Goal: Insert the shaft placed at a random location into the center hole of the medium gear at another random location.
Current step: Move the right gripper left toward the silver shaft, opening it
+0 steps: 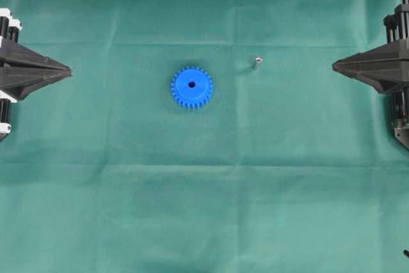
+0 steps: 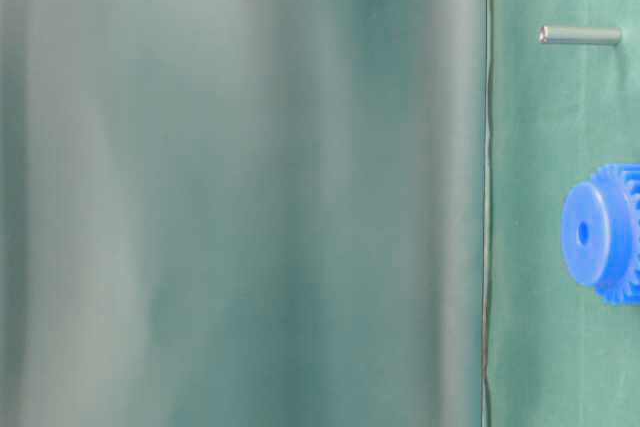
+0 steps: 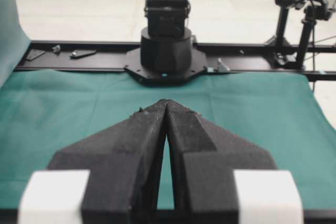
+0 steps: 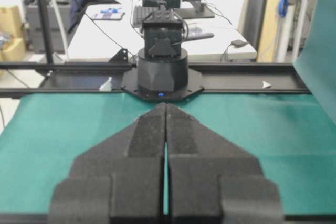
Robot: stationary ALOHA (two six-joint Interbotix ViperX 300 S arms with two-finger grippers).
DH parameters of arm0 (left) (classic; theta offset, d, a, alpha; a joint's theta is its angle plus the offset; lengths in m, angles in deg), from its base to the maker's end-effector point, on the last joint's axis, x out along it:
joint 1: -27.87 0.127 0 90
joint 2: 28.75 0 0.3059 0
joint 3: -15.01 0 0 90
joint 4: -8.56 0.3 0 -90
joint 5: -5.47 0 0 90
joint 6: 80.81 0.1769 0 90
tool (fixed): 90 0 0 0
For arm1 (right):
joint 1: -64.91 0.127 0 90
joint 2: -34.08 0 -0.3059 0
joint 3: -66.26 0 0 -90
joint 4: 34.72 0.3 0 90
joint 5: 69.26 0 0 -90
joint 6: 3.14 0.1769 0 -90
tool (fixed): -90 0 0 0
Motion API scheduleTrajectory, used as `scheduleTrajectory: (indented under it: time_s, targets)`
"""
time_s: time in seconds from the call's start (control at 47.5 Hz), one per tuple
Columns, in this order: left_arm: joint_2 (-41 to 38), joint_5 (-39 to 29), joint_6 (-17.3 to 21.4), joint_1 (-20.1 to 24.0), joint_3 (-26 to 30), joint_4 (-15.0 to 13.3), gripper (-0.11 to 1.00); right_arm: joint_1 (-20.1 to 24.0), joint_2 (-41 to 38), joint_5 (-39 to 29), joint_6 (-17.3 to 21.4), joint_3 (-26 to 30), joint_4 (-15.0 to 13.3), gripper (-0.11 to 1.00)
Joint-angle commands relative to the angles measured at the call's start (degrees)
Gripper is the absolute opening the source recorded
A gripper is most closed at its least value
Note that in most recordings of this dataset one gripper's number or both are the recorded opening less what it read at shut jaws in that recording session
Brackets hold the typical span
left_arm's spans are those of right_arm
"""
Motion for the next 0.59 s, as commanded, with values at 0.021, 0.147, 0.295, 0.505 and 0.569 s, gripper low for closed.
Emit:
scheduleTrajectory:
  time_s: [0.021,0.147,0.295,0.505,0.569]
  targets:
    - [-0.79,-2.02,-0.88,-0.18,2.46,0.53,0.00,-0.35,-0.97,-0.88,0.26,1.05,-0.26,0.01]
    - [-1.14,-2.37,-1.23,-0.18,2.55,0.62,0.00,-2.64,-1.93,-4.04,0.35,2.29,0.00,0.01]
    - [-1.14,-2.55,-1.23,-0.18,2.37,0.62,0.00,-4.57,-2.99,-4.13,0.09,2.64,0.00,0.01]
    - [-1.05,-2.90,-1.23,-0.18,2.37,0.62,0.00,-6.42,-6.86,-4.04,-0.09,2.02,-0.18,0.02]
    - [-1.05,-2.90,-1.23,-0.18,2.37,0.62,0.00,-6.86,-8.61,-3.87,-0.18,1.85,-0.18,0.08]
